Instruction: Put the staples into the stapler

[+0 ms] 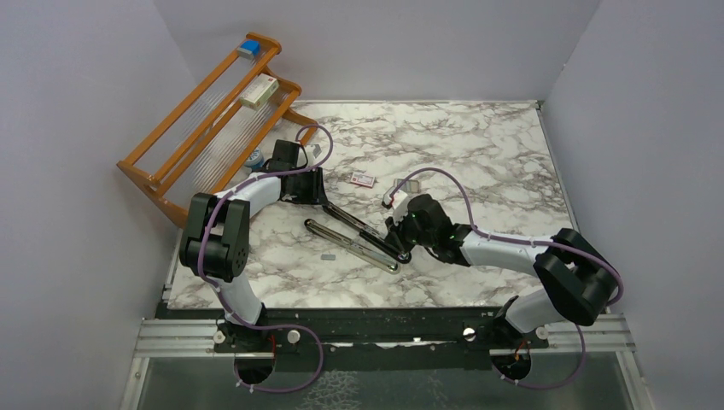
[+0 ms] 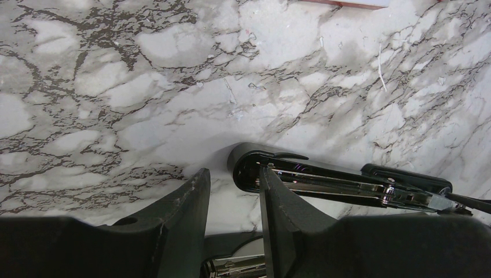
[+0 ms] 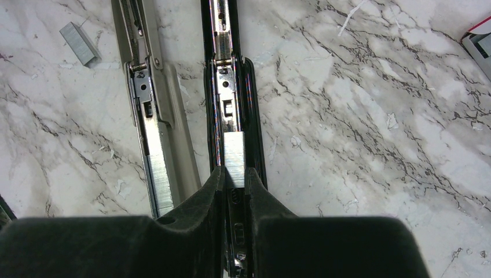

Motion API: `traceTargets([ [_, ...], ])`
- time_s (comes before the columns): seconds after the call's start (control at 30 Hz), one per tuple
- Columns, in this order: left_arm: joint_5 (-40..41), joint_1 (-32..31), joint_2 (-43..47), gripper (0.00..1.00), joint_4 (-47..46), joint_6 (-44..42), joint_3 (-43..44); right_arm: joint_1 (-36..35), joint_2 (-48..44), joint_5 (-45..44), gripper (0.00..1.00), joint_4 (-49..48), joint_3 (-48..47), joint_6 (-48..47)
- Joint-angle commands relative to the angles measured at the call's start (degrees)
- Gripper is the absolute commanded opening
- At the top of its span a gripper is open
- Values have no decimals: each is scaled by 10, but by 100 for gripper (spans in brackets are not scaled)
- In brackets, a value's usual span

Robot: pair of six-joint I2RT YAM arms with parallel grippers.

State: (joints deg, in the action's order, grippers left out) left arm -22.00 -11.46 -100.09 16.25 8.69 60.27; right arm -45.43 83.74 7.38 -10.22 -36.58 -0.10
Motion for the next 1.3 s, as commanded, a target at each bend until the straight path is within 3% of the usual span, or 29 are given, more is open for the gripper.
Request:
traceTargets([
  [0.0,26,1,-15,39,20,-14,3,-3,13,19,15,19,-9,-1],
  [0.93,25,1,-15,39,20,-14,2,-4,26,35,17,75,-45,21],
  [1.27,25,1,-16,39,20,-14,3,-3,21,32,28,78,-46,25],
])
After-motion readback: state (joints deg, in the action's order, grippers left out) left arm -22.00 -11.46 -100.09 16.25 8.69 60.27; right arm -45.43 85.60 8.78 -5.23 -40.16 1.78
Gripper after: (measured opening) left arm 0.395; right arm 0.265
